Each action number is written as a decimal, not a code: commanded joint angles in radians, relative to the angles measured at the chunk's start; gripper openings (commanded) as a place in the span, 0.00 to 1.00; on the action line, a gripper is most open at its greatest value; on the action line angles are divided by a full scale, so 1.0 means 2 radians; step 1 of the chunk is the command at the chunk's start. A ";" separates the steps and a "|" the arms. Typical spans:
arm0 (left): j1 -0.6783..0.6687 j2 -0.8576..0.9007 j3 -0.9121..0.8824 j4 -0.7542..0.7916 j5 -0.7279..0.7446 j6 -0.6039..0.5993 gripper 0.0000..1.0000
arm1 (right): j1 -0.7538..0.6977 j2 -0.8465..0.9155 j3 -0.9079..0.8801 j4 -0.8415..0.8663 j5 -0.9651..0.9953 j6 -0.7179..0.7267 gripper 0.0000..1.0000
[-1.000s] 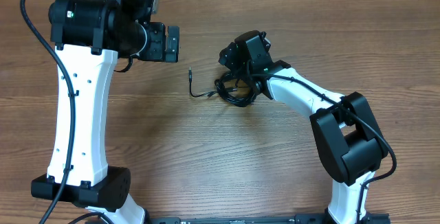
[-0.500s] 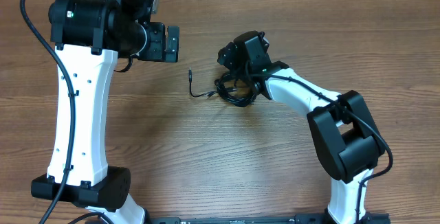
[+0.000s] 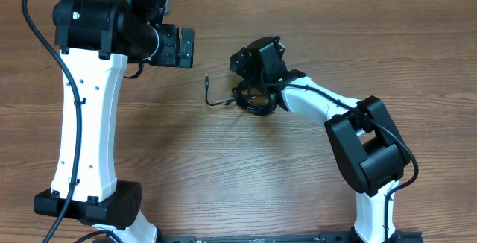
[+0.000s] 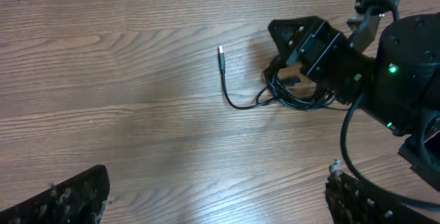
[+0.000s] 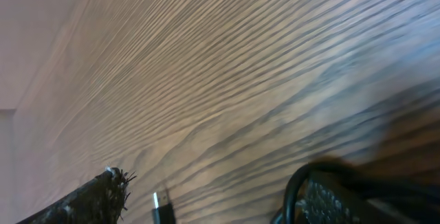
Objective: Untangle cables
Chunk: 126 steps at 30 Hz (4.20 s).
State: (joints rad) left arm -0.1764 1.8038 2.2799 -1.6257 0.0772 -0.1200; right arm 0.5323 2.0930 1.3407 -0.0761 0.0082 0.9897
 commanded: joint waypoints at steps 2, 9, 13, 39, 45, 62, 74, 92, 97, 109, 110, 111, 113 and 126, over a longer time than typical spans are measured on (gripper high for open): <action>0.000 0.004 -0.002 -0.003 -0.003 0.012 1.00 | 0.012 0.006 0.000 0.004 0.020 -0.006 0.81; 0.000 0.004 -0.002 -0.006 -0.003 0.015 1.00 | 0.015 0.024 0.000 0.006 0.021 -0.005 0.81; 0.000 0.004 -0.002 -0.009 -0.003 0.015 1.00 | 0.016 0.047 0.000 0.007 0.014 -0.005 0.78; 0.000 0.005 -0.004 0.054 0.109 0.082 0.98 | 0.008 -0.145 0.247 -0.435 -0.026 -0.322 0.04; 0.000 0.029 -0.004 0.067 0.240 0.163 1.00 | 0.008 -0.146 0.321 -0.540 0.035 -0.356 0.04; -0.017 0.199 -0.005 -0.032 0.539 0.516 1.00 | -0.028 -0.170 0.427 -0.628 0.021 -0.368 0.04; -0.051 0.202 -0.005 0.038 0.545 0.475 0.73 | -0.028 -0.180 0.427 -0.635 0.016 -0.368 0.04; -0.044 0.196 -0.004 0.184 0.401 0.213 0.04 | -0.038 -0.180 0.427 -0.655 -0.001 -0.369 0.04; 0.001 0.174 -0.004 0.150 0.411 0.213 0.04 | -0.055 -0.180 0.427 -0.655 -0.011 -0.369 0.04; 0.102 0.102 -0.004 0.070 0.354 0.209 0.04 | -0.060 -0.180 0.427 -0.637 -0.019 -0.368 0.04; 0.102 0.098 -0.004 0.067 0.354 0.209 0.04 | -0.059 -0.180 0.426 -0.636 -0.019 -0.367 0.04; 0.102 0.096 -0.004 0.066 0.354 0.209 0.04 | -0.058 -0.179 0.426 -0.636 -0.019 -0.365 0.04; 0.100 0.093 -0.004 0.065 0.354 0.209 0.04 | -0.056 -0.177 0.421 -0.636 -0.026 -0.364 0.06; 0.138 0.010 0.036 0.069 0.272 0.125 0.84 | -0.024 -0.089 0.292 -0.426 -0.212 -0.336 1.00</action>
State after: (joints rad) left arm 0.0696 1.9530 2.2833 -1.4895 0.7341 0.2092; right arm 0.4381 1.8545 1.9854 -0.9916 -0.2745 0.2985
